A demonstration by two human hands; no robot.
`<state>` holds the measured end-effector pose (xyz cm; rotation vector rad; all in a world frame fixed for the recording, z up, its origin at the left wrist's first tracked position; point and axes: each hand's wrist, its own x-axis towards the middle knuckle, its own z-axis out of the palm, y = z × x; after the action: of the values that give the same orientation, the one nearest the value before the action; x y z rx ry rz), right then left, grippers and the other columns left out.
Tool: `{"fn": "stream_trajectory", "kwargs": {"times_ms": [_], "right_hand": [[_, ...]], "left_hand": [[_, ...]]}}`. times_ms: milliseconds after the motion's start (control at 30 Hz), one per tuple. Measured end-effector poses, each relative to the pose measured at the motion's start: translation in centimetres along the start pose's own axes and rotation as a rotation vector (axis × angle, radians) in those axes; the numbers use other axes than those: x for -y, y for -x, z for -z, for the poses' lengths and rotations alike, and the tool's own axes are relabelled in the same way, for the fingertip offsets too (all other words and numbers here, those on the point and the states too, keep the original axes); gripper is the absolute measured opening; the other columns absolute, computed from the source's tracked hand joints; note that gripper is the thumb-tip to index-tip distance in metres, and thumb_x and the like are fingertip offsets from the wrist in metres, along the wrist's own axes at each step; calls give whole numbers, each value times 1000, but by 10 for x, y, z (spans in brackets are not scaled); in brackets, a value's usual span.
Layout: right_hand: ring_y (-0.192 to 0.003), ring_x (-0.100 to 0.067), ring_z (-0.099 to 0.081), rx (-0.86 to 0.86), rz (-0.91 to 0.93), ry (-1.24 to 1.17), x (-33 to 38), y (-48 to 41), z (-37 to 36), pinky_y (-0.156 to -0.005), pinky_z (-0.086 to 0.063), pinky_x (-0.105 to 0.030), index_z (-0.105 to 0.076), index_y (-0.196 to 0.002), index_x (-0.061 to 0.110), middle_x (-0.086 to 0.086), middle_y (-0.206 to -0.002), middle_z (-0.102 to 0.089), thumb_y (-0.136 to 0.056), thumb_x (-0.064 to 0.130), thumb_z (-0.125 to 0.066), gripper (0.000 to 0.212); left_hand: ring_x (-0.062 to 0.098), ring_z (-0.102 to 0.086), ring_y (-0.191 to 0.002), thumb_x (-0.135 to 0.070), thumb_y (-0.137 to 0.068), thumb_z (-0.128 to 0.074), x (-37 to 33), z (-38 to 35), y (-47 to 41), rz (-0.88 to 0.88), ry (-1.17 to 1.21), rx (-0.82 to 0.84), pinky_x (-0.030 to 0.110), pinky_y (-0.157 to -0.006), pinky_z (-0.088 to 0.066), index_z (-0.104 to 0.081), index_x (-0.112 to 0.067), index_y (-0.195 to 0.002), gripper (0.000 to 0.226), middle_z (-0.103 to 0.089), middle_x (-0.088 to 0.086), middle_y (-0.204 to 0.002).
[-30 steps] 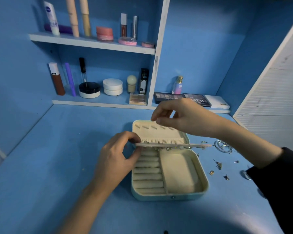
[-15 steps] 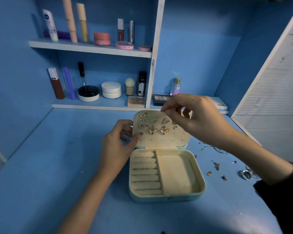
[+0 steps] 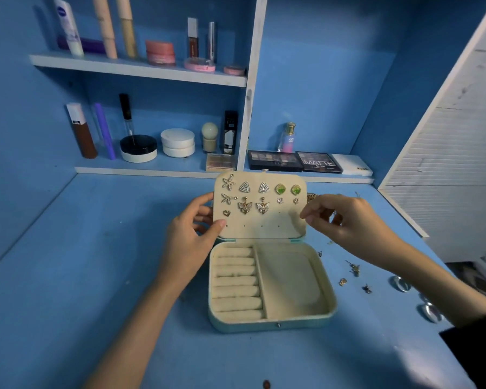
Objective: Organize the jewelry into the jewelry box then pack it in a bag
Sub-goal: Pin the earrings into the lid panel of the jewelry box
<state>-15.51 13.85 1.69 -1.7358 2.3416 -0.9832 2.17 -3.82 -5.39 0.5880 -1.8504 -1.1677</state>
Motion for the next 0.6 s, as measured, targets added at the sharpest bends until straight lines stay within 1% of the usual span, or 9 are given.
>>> {"fn": "stream_trajectory", "kwargs": {"times_ms": [67, 133, 267, 333, 367, 433, 500, 533, 600], "right_hand": [[-72, -11, -56, 47, -26, 44, -10, 5, 3, -61, -40, -8, -67, -82, 25, 4, -74, -66, -86, 8, -64, 18], [-73, -8, -56, 95, -67, 90, -19, 10, 8, -62, -40, -8, -68, -82, 25, 10, -74, -65, -85, 9, -64, 17], [-75, -6, -56, 217, -123, 189, -35, 20, 19, -63, -41, -10, -68, -80, 31, 8, -78, -68, -84, 14, -67, 18], [-73, -4, -57, 276, -136, 240, -39, 23, 25, -64, -41, -10, -69, -82, 30, 9, -78, -68, -84, 16, -67, 14], [-72, -4, -58, 297, -141, 263, -41, 25, 28, -64, -40, -9, -70, -84, 29, 10, -79, -68, -85, 16, -66, 13], [-73, -2, -59, 331, -159, 298, -43, 27, 34, -66, -40, -8, -70, -85, 28, 9, -82, -68, -85, 14, -65, 15], [-74, -3, -58, 362, -184, 325, -46, 30, 39, -67, -40, -8, -69, -84, 30, 8, -82, -66, -83, 11, -64, 20], [-75, -3, -58, 377, -196, 332, -48, 31, 41, -67, -39, -7, -69, -83, 31, 9, -81, -65, -83, 10, -64, 22], [-76, -1, -57, 416, -209, 337, -49, 33, 45, -67, -38, -6, -66, -79, 36, 11, -79, -65, -81, 10, -64, 26]], "left_hand": [[6, -60, -73, -2, -80, -71, 2, 0, 0, -3, -18, 10, 16, -70, -50, -55, -36, -110, 48, -65, -11, -84], [7, -59, -73, -3, -80, -71, 2, 0, 0, -2, -27, 13, 17, -70, -50, -54, -36, -111, 48, -65, -11, -84], [7, -58, -71, -3, -80, -71, 3, -1, -1, -1, -36, 12, 20, -70, -49, -54, -31, -114, 47, -64, -11, -82], [9, -59, -72, -4, -80, -71, 3, 0, -1, -5, -43, 15, 22, -70, -50, -54, -33, -114, 48, -64, -11, -83], [9, -59, -72, -4, -80, -71, 3, 0, 0, -8, -47, 18, 22, -70, -50, -53, -35, -113, 49, -64, -11, -83], [3, -59, -71, -4, -81, -71, 3, 1, 0, -14, -46, 26, 16, -68, -49, -53, -38, -113, 50, -63, -13, -84], [-2, -58, -69, -4, -80, -71, 4, 2, 1, -18, -44, 26, 12, -67, -47, -55, -35, -115, 49, -63, -13, -84], [-2, -58, -68, -4, -80, -71, 5, 2, 0, -20, -49, 24, 12, -67, -47, -55, -34, -116, 49, -63, -13, -84], [-2, -58, -69, -6, -80, -72, 6, 2, 0, -22, -59, 27, 13, -67, -48, -53, -39, -114, 51, -64, -15, -85]]}}
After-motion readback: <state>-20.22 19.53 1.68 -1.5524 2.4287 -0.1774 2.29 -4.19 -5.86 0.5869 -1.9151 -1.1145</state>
